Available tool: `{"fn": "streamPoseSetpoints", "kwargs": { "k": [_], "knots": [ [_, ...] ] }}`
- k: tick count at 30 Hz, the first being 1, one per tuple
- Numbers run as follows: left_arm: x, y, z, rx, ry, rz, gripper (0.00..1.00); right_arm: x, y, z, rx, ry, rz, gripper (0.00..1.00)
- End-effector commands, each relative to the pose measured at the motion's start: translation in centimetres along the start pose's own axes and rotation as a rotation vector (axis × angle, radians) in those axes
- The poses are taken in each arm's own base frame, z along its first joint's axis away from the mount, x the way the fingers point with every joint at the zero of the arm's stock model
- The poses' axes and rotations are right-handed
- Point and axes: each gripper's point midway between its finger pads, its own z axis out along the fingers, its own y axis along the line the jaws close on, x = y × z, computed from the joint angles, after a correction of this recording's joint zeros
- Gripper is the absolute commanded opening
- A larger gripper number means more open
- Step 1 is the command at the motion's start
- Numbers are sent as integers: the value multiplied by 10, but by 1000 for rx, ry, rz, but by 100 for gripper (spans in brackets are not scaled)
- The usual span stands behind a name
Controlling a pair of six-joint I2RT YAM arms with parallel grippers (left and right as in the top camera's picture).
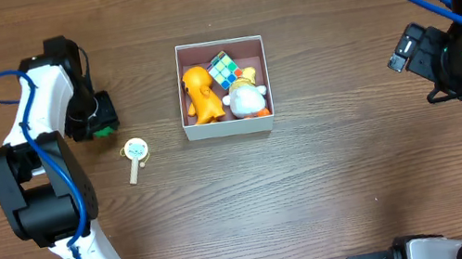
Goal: Pack container
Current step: 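Grasp the green round toy with the left gripper, then drop the green round toy into the box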
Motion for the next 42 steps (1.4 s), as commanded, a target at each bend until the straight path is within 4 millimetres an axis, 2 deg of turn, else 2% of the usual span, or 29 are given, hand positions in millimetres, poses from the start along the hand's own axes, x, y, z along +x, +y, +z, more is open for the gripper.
{"fn": "streamPoseSetpoints", "kwargs": {
  "k": [1,4,6,8,12,14,17,19,21,23,25,26,30,33,35,37,42],
  "knots": [
    [-2,-3,-2,1,-2,30,49,-3,-3,1,15,-12,0,100],
    [1,-3,-5,4,9,30,43,-3,-3,1,15,-12,0,100],
    [-3,-10,-42,22,-14,39,42,-4,-2,1,14,-15,0,100],
    [-7,-19,-68,39,-53,68,42,-4,-2,1,14,-15,0,100],
    [-6,-62,-138,107,-197,180,45,-4,-2,1,14,-13,1,100],
    [-2,-82,-162,130,-257,228,47,-4,-2,1,14,-13,1,100],
    [18,-140,-198,203,-361,369,51,-3,-3,1,15,-11,0,100],
    [30,-172,-200,199,-391,450,54,-3,-3,1,15,-12,0,100],
    [40,-202,-191,198,-396,523,54,-3,-2,1,15,-12,0,100],
    [52,-233,-175,202,-380,594,54,-3,-2,1,15,-12,0,100],
    [60,-255,-152,175,-343,620,54,-3,-2,1,15,-12,0,100],
    [64,-263,-134,143,-314,620,54,-3,-3,1,15,-12,0,100],
    [70,-276,-87,95,-222,640,57,-3,-2,1,15,-12,0,100],
    [71,-275,-72,79,-185,642,72,-3,-2,1,15,-12,0,100],
    [70,-273,-77,77,-190,643,74,-3,-3,1,15,-12,0,100],
    [69,-266,-94,57,-212,636,78,-3,-3,1,15,-12,0,100],
    [69,-230,-162,-9,-292,601,77,-3,-2,1,15,-12,0,100]
  ]
}}
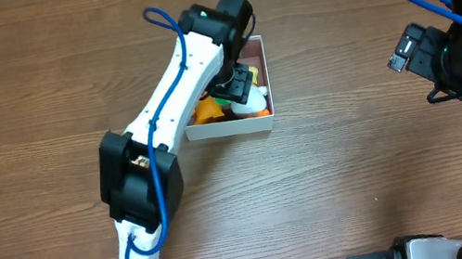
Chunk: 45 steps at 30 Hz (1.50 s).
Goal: Pack container
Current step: 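Drop the green round toy into the box, then move left gripper to the yellow cat rattle drum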
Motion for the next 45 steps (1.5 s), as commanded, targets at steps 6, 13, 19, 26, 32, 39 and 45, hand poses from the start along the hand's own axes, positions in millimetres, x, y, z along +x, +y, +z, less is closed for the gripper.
{"fn": "streamPoseSetpoints", "kwargs": {
  "k": [6,13,19,26,32,39,45],
  "knots": [
    [41,90,-131,-166,-151,-203,84,-1,-4,1,19,-5,0,100],
    [64,152,-95,-109,-31,-463,91,0,-4,1,23,2,0,100],
    [94,169,-3,-36,126,-538,91,2,-6,1,28,10,-1,100],
    [125,152,68,39,206,-566,85,6,-8,1,38,27,-3,100],
    [145,157,91,-13,234,-525,85,8,-9,0,42,35,-3,100],
    [153,153,117,-1,209,-438,79,9,-10,0,45,39,-3,100],
    [161,151,130,-1,205,-434,57,10,-10,0,47,42,-4,100]
  ]
}}
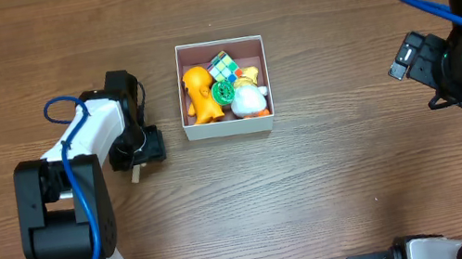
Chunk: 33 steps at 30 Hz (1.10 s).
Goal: Pack container
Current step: 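Move left gripper to the yellow cat rattle drum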
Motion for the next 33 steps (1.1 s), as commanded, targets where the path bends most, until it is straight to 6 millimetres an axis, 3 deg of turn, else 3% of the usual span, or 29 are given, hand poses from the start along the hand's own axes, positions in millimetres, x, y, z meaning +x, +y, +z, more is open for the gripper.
{"fn": "streamPoseSetpoints", "kwargs": {
  "k": [1,3,7,13,21,27,33],
  "knots": [
    [14,11,20,-38,52,9,53,-3,-3,1,16,-9,1,100],
    [14,11,20,-38,52,9,42,-3,-3,1,16,-9,1,100],
    [15,11,20,-38,53,5,37,-3,-3,1,16,-9,1,100],
    [15,11,20,-40,55,5,13,-3,-3,1,16,-9,1,100],
    [12,10,7,-39,58,-6,10,-3,-2,1,14,-12,1,100],
    [-9,5,-48,-15,-7,-7,11,-3,-2,1,14,-12,1,100],
    [-34,-15,-144,102,-189,5,17,-3,-2,1,10,-8,1,100]
  ]
}}
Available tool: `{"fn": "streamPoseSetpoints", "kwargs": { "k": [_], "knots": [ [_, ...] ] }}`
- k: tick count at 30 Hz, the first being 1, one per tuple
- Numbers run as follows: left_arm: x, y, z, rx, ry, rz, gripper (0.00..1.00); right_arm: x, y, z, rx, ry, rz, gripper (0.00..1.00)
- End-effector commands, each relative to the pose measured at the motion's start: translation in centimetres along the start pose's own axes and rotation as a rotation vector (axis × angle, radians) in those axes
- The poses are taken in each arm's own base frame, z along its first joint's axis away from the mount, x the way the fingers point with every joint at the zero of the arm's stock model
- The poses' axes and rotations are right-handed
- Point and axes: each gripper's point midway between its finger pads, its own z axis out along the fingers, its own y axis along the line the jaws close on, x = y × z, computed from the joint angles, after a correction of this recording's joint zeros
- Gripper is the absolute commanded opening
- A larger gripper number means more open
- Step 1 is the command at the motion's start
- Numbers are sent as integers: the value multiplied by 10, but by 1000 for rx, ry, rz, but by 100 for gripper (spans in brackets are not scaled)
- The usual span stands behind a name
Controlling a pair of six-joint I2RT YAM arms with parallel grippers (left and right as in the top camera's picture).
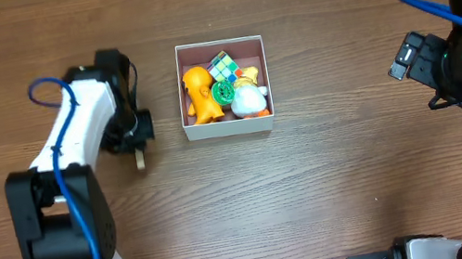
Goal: Pack container
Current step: 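Move left gripper to the yellow cat rattle drum, then grasp the rattle drum handle with the left gripper and lift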
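The white box [231, 128] holds an orange figure [198, 93], a colour cube [222, 65], a green piece [224, 93] and a white and yellow duck [247, 98]. To its left, my left gripper [136, 138] sits over the head of a small paddle toy. Only the toy's wooden handle [140, 163] shows below the fingers, and the gripper appears shut on it. My right gripper [400, 59] hangs far to the right, away from the box, with its jaws hidden from above.
Brown wooden table [316, 190] all round. The left arm's white links run from the front left edge up to the gripper. The right arm stands at the right edge with its blue cable.
My left gripper has moved a little towards the back of the table. The paddle toy's handle has moved with it and now points straight down. The box contents and right arm are unchanged.
First my left gripper held a green piece at the left, beside the paddle toy lying on the table. Then it reached over the box. Later the green piece lay in the box and the gripper was over the paddle toy, which has now shifted with it.
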Motion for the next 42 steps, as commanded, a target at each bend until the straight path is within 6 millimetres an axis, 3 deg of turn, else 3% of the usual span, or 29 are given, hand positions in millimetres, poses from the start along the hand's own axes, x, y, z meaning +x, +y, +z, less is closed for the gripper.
{"fn": "streamPoseSetpoints", "kwargs": {
  "k": [1,6,10,14,19,21,24,31,36,42],
  "knots": [
    [-22,-14,-82,108,-205,3,20,-2,-1,1,5,-3,1,100],
    [-21,-26,-127,157,-300,30,25,0,-1,1,3,6,0,100],
    [-19,-49,-146,225,-345,79,22,1,-1,1,4,8,0,100],
    [-17,-70,-150,222,-368,140,21,2,-1,1,5,12,0,100],
    [-16,-63,-144,154,-358,58,45,3,-3,0,10,19,-1,100],
    [-19,-51,-135,113,-345,-38,56,4,-3,0,12,20,-1,100],
    [-26,-38,-99,104,-290,-187,64,2,-2,1,8,13,-1,100],
    [-23,-47,-3,125,-100,-318,65,0,0,1,2,4,0,100],
    [-32,-66,30,189,-35,-335,61,-1,0,1,0,1,0,100],
    [-36,-67,51,172,-3,-436,57,-1,0,1,0,0,0,100]
  ]
}}
